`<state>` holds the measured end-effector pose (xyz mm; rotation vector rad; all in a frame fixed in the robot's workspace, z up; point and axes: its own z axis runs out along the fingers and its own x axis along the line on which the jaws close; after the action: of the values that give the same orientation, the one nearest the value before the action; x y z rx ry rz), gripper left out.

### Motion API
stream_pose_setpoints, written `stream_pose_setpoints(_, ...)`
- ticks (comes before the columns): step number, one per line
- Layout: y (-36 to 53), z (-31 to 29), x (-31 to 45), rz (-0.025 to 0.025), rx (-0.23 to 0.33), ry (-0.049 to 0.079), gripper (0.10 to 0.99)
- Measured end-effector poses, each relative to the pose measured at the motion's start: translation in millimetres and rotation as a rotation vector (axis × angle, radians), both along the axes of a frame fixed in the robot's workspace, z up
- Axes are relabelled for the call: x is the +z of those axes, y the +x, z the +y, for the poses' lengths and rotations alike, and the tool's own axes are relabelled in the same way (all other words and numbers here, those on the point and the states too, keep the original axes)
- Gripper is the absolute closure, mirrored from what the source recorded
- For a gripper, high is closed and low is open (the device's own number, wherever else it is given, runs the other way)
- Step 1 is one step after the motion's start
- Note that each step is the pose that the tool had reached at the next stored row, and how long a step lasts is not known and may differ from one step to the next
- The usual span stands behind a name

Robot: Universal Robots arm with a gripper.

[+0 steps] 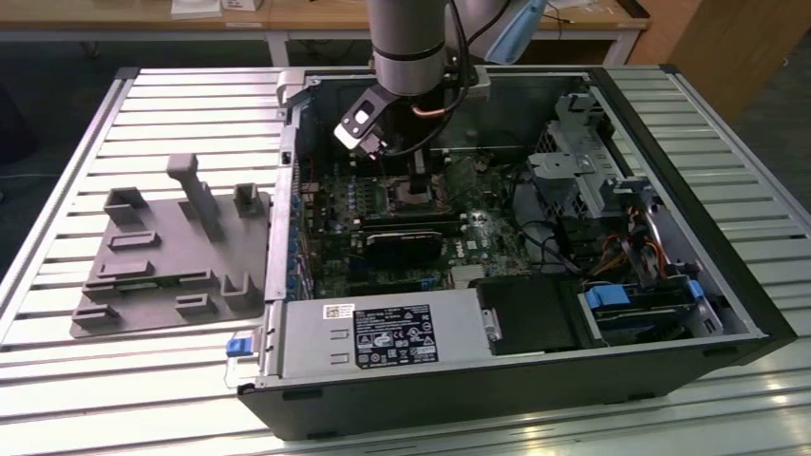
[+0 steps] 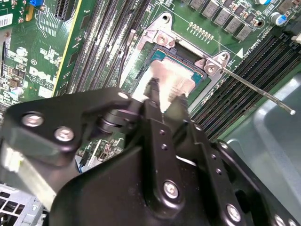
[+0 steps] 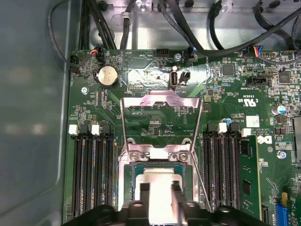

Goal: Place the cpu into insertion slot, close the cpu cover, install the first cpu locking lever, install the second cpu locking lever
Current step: 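Place the cpu into insertion slot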

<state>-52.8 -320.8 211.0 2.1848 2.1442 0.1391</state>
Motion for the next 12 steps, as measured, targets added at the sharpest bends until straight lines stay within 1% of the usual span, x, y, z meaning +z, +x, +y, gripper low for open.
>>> stream_pose_setpoints(1,0.0,0.0,0.0,0.0000,0.000,0.000,0.792)
stream_pose_setpoints(2,0.0,0.0,0.0,-0.0001,0.000,0.000,0.792)
stream_pose_setpoints(5,0.0,0.0,0.0,-0.0001,0.000,0.000,0.965)
stream_pose_setpoints(6,0.0,0.0,0.0,-0.0001,0.000,0.000,0.965)
stream_pose_setpoints(7,0.0,0.0,0.0,-0.0001,0.000,0.000,0.984)
stream_pose_setpoints(11,0.0,0.0,0.0,-0.0001,0.000,0.000,0.984)
stream_pose_setpoints(12,0.0,0.0,0.0,0.0006,0.000,0.000,0.984)
